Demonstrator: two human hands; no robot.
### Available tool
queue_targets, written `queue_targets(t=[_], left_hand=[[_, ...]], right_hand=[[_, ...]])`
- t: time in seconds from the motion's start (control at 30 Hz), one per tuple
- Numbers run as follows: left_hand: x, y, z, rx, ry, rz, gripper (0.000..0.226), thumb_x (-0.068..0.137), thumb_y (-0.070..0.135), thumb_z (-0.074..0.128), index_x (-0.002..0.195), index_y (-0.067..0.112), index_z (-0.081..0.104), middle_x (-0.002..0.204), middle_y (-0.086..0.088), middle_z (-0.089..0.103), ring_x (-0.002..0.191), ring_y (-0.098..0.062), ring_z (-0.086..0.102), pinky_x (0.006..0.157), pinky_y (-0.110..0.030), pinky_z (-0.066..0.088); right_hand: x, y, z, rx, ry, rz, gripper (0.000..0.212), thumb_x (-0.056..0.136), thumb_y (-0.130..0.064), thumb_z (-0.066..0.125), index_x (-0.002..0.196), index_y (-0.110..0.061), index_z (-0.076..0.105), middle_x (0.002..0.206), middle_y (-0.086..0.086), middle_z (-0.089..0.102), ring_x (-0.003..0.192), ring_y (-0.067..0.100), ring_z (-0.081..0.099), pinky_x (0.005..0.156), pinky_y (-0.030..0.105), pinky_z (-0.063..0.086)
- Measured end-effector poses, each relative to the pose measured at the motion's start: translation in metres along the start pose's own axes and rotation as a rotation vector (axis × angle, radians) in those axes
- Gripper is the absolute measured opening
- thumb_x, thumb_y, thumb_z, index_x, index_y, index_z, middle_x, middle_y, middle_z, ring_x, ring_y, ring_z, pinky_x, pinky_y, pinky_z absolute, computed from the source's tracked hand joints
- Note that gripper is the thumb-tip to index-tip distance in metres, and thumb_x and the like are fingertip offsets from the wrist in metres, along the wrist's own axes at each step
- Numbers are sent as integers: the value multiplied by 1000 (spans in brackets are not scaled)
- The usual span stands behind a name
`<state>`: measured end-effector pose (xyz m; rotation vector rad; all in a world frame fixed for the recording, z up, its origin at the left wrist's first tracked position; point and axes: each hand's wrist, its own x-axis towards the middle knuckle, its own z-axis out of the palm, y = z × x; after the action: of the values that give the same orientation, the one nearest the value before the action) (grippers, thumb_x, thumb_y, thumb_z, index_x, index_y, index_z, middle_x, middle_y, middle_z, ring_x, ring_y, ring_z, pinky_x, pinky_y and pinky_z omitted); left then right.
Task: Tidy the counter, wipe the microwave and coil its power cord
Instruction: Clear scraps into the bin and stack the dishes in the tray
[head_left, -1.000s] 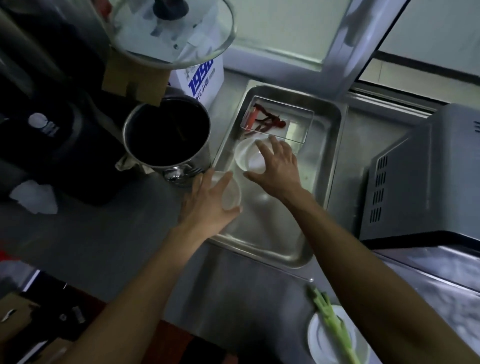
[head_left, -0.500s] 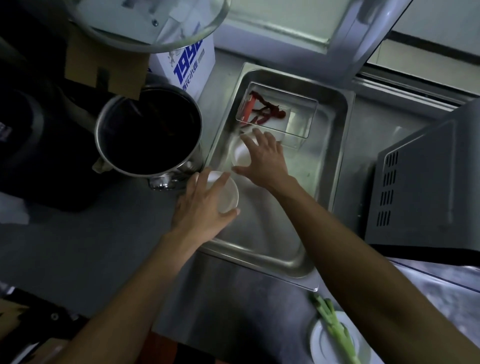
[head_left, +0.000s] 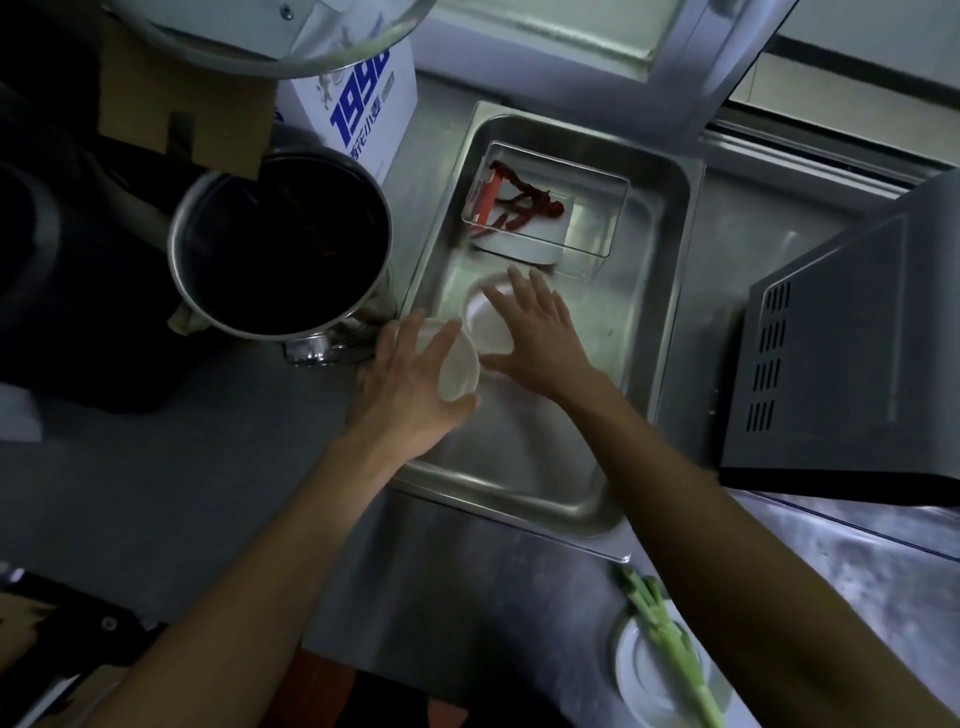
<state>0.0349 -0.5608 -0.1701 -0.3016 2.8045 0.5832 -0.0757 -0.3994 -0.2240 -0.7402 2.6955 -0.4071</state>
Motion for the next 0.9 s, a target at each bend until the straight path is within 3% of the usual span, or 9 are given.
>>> queue_targets(t=[0.37, 0.63, 0.9], left_hand=[[38, 42, 4, 94, -9, 141, 90, 81, 63, 65, 154, 36, 20, 163, -5, 12, 149, -32, 11, 116, -55, 25], [87, 71, 19, 128, -28, 164, 88, 81, 61, 66, 152, 39, 20, 164, -5, 10, 150, -33, 8, 112, -61, 24], [104, 72, 36, 214, -83, 145, 90, 79, 58, 69, 152, 39, 19, 162, -6, 11, 149, -36, 10, 114, -63, 22]], right_hand=[[-53, 21, -31, 226, 145, 222, 52, 103, -31, 46, 153, -22, 33, 164, 9, 22, 152, 28, 11, 119, 49, 22], [-67, 39, -37, 302, 211, 266, 51, 102, -15, 48, 152, -17, 36, 161, 13, 26, 151, 30, 17, 122, 44, 20], [-61, 45, -26, 351, 189, 284, 54, 100, -12, 48, 152, -19, 36, 162, 11, 25, 151, 27, 16, 120, 38, 18]])
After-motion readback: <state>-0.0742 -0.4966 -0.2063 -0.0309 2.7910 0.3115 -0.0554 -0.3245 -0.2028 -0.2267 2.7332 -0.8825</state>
